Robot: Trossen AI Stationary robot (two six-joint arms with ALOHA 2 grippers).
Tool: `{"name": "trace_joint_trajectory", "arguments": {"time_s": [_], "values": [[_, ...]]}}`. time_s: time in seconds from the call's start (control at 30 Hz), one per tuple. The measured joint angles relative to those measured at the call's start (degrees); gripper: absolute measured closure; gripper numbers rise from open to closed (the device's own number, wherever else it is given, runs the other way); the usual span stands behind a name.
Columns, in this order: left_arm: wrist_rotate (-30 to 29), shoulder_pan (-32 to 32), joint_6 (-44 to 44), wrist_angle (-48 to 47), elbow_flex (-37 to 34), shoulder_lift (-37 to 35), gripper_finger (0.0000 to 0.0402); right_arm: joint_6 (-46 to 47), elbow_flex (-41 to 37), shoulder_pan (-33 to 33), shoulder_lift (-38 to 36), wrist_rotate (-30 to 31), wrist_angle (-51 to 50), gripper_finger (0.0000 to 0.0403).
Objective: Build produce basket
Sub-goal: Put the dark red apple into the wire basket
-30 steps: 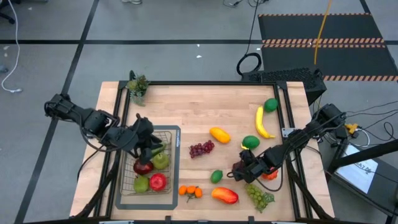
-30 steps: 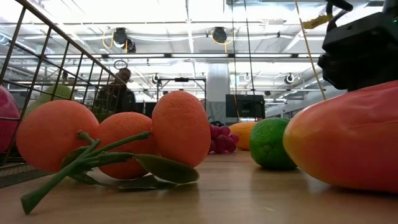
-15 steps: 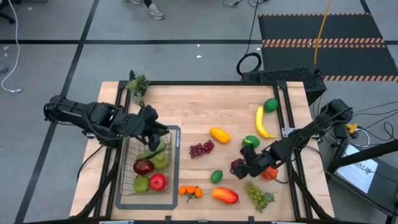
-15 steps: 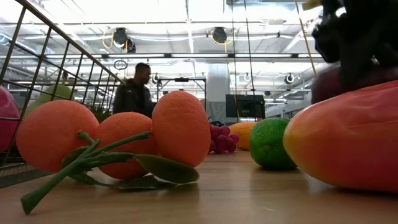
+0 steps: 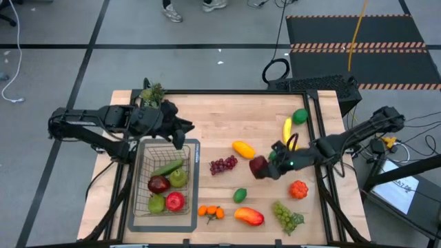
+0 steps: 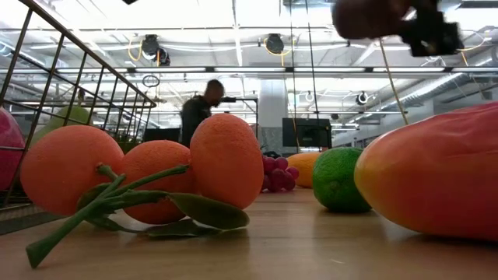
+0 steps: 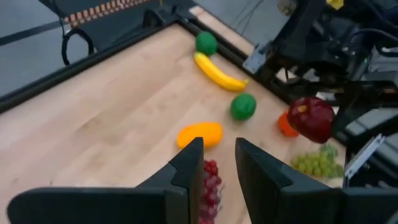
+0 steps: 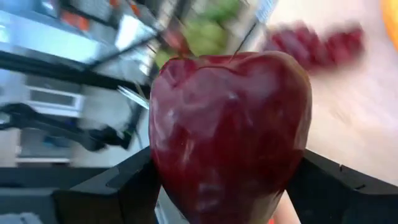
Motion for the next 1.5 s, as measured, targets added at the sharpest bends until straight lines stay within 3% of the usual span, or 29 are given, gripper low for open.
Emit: {"name": "trace_joint_trajectory", "arguments": {"time_s": [0.13, 0.3, 0.5, 0.6, 0.87, 1.03, 1.5], "values": [[0.5, 1.0, 0.0, 3.9, 0.0, 0.0, 0.0309, -6.1, 0.0, -4.9, -1.5, -0.9, 4.1, 0.0119], [0.5, 2.2, 0.1, 9.6, 0.0, 0.0, 0.0309, -15.2, 2.5, -11.6, -1.7, -7.4, 4.2, 0.0119], [0.6, 3.5, 2.5, 15.0, 0.0, 0.1, 0.0302, -32.9, 5.3, -18.5, -1.6, -9.8, 3.3, 0.0119], [0.6, 3.6, 3.1, 18.0, 0.0, 0.2, 0.0269, -39.8, 6.0, -21.9, -1.6, -12.0, 3.7, 0.0119], [0.6, 3.6, 3.5, 30.2, 0.0, 6.1, 0.0137, -49.5, 6.4, -27.4, -1.6, -18.4, 3.6, 0.0119], [1.1, 3.6, 6.3, 37.9, -0.1, 12.1, 0.0097, -53.4, 6.4, -29.0, -1.2, -18.4, 3.5, 0.0119], [1.1, 5.4, 17.4, 48.1, 0.0, 21.8, 0.0148, -65.4, 6.4, -29.8, 0.0, -12.1, 0.4, 0.0119]]}}
